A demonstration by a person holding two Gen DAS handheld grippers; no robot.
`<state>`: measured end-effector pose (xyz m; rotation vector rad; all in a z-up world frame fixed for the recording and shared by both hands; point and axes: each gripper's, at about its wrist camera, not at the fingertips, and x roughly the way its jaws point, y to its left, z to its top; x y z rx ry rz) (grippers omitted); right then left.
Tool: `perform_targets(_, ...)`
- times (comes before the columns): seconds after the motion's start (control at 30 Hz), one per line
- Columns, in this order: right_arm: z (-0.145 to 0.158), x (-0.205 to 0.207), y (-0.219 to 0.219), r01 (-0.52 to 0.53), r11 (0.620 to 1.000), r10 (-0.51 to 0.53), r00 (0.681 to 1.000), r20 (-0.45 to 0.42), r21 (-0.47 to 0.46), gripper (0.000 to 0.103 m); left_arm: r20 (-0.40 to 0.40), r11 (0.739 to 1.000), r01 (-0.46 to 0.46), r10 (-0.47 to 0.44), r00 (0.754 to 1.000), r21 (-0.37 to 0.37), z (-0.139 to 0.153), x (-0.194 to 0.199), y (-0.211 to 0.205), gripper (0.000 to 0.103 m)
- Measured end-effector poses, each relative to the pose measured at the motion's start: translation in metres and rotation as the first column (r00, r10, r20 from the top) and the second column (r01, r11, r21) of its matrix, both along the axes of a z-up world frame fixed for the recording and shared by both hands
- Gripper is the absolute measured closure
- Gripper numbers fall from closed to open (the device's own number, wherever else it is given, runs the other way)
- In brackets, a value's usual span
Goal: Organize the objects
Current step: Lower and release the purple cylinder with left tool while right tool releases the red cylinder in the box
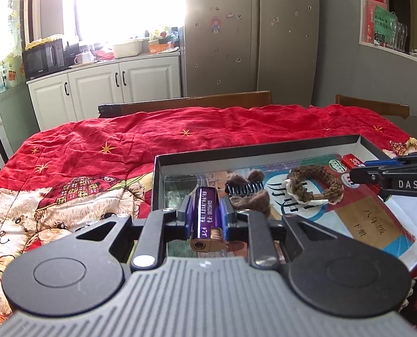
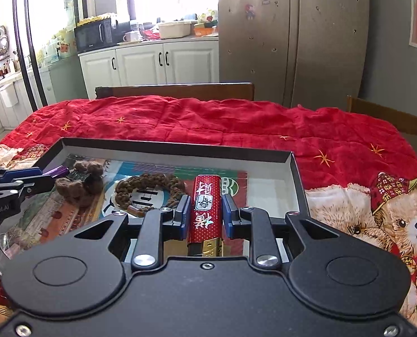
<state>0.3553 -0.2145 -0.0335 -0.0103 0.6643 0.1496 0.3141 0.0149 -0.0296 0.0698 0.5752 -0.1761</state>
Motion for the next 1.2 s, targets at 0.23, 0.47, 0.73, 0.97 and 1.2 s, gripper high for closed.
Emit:
perform_targets(0.23, -0.005, 0.004, 0.001, -0.006, 1.0, 0.006, 1.0, -0.025, 0.003, 0.08, -0.024, 1.0, -0.007, 0.007, 1.0, 0.002, -0.006, 0.005, 0.0, 0.08)
perform_targets(0.47, -0.01, 0.008, 0.004, -0.006, 1.0, 0.006, 0.999, -0.046, -0.004, 0.08, -0.029, 1.0, -0.002, 0.002, 1.0, 0.006, -0.008, 0.006, -0.001, 0.08)
perform_targets(0.73, -0.013, 0.011, 0.003, -0.005, 1.0, 0.005, 0.997, -0.071, 0.002, 0.08, -0.041, 1.0, 0.0, 0.001, 0.999, 0.01, -0.012, 0.007, -0.003, 0.08)
perform_targets(0.97, -0.013, 0.013, 0.004, -0.015, 1.0, 0.014, 0.997, -0.076, -0.005, 0.08, -0.046, 1.0, 0.001, 0.0, 0.999, 0.02, -0.013, 0.007, -0.003, 0.08)
perform_targets(1.2, -0.014, 0.013, 0.006, -0.024, 0.999, 0.022, 0.997, -0.079, -0.023, 0.08, -0.062, 0.999, 0.001, 0.002, 0.998, 0.038, -0.014, 0.009, -0.005, 0.08)
